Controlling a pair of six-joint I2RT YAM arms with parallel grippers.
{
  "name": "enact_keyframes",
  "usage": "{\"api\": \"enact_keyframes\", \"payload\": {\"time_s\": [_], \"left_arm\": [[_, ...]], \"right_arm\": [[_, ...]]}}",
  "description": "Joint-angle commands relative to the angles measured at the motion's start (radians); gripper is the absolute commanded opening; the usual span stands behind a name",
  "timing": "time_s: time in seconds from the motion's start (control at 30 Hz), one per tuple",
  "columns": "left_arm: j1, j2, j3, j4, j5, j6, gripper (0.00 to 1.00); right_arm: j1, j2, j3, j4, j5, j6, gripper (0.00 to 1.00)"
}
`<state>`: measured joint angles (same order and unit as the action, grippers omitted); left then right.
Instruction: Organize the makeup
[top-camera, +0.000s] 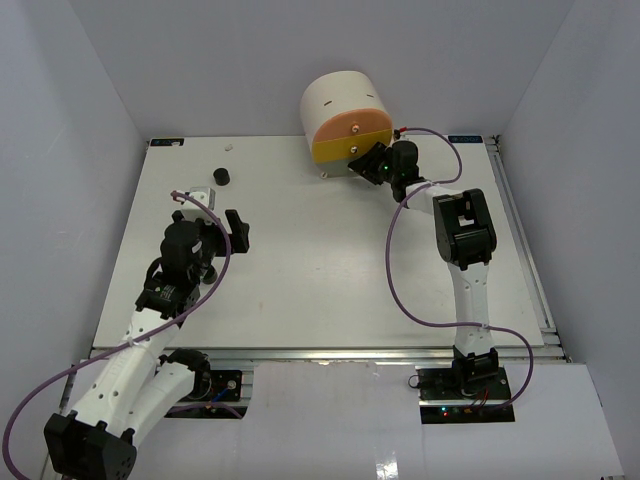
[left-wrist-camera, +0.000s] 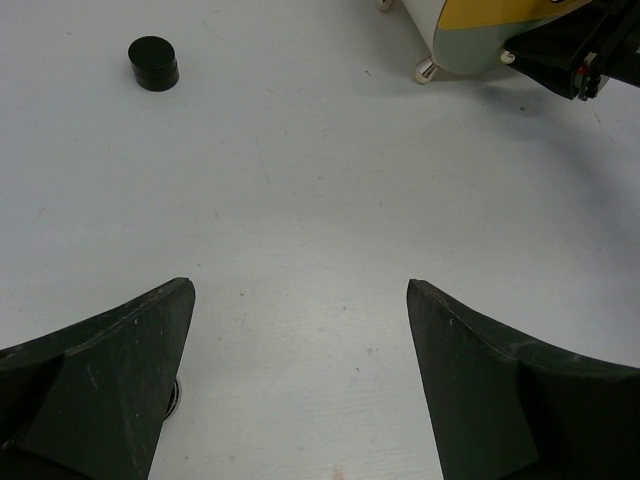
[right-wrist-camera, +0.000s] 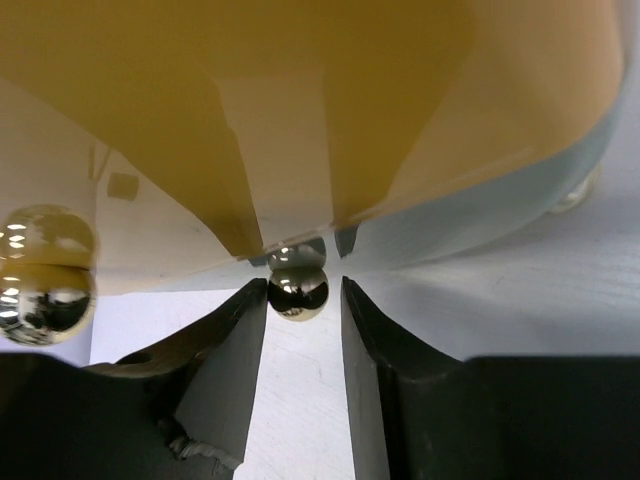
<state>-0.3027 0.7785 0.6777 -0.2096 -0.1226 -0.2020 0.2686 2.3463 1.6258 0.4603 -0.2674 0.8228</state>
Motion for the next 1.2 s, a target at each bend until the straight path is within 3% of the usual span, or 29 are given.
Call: {"api": "enact_keyframes", "payload": {"time_s": [0.0, 0.33, 0.53, 0.8, 1.03, 1.17], "left_arm": [[0.005, 0.001, -0.009, 0.011, 0.001, 0.004, 0.98], [0.005, 0.004, -0.010, 0.013, 0.012, 0.004, 0.98], [0.005, 0.007, -0.012, 0.015, 0.033, 0.004, 0.98], [0.006, 0.013, -0.008, 0.019, 0.066, 0.000, 0.98], [0.005, 0.009, -0.010, 0.023, 0.088, -0.004, 0.98], [0.005, 0.029, -0.017, 0.071, 0.248, 0.000, 0.98]], "right_arm": [[-0.014, 0.002, 0.037, 0.075, 0.005, 0.038, 0.32], [-0.028, -0.031, -0.052, 0.134, -0.020, 0.036, 0.15], [-0.041, -0.099, -0.179, 0.186, -0.036, 0.030, 0.14], [-0.054, -0.300, -0.501, 0.263, -0.080, -0.019, 0.14], [-0.052, -0.400, -0.639, 0.296, -0.114, -0.036, 0.15], [-0.021, -0.419, -0.633, 0.211, -0.092, -0.123, 0.14]]}}
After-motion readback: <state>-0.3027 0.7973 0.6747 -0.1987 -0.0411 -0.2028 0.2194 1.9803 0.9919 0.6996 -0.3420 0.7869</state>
